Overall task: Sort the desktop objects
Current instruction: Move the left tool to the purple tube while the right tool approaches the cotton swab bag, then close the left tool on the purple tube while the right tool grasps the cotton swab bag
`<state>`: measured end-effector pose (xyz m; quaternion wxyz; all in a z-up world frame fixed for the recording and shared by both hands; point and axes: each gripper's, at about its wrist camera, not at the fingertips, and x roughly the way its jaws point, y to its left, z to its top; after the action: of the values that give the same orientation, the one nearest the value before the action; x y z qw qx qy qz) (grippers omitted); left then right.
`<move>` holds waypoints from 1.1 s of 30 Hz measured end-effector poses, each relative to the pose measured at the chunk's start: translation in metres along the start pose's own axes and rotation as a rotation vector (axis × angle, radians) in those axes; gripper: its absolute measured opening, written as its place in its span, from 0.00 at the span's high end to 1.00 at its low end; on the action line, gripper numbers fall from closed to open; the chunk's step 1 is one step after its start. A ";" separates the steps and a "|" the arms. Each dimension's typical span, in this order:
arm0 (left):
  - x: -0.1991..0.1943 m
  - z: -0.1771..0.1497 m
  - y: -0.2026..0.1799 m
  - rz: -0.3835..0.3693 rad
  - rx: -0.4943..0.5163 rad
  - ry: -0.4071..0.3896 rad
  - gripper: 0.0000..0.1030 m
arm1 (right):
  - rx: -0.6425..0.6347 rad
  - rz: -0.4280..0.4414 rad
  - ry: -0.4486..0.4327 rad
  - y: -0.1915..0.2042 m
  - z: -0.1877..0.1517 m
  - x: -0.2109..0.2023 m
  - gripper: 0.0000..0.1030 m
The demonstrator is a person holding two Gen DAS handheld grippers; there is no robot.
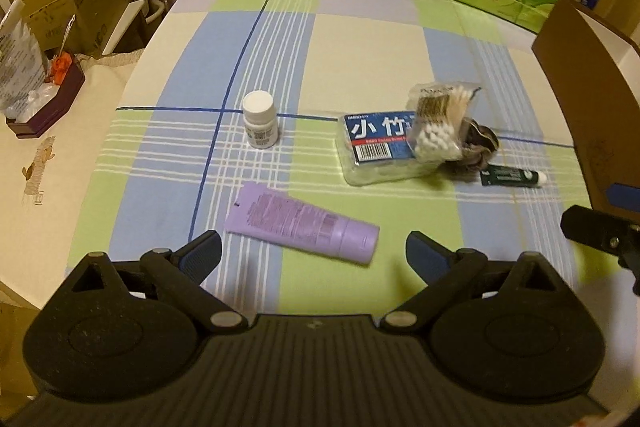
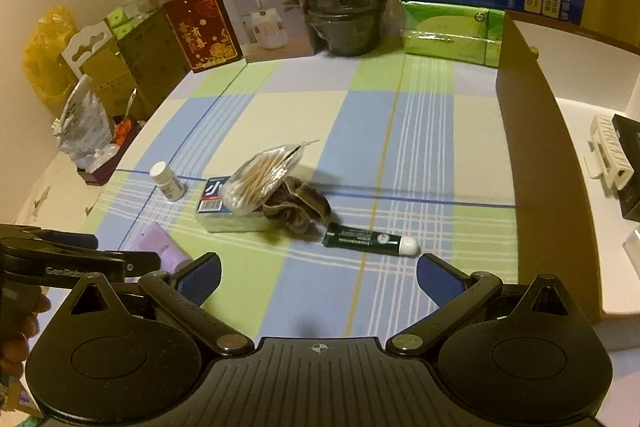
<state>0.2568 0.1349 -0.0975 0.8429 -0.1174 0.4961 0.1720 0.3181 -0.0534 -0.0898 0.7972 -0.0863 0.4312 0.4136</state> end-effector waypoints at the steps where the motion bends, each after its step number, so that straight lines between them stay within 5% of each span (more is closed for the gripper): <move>1: 0.004 0.001 -0.001 0.003 -0.004 0.000 0.06 | 0.001 0.000 0.002 -0.001 0.002 0.002 0.02; 10: 0.044 0.012 -0.003 0.058 -0.003 0.027 0.14 | 0.019 -0.006 0.016 -0.004 0.009 0.016 0.02; 24: 0.047 -0.008 0.025 -0.009 0.132 0.037 0.55 | 0.014 -0.003 0.060 0.002 0.012 0.038 0.02; 26: 0.046 -0.008 0.023 -0.032 0.165 0.029 0.70 | 0.006 0.007 0.059 0.006 0.014 0.041 0.02; 33: 0.051 0.001 0.018 -0.036 0.211 0.010 0.73 | -0.023 0.049 0.040 0.019 0.026 0.056 0.02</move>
<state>0.2733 0.1602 -0.1425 0.8510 -0.0381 0.5136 0.1030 0.3363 0.0044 -0.1121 0.7770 -0.0930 0.4445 0.4360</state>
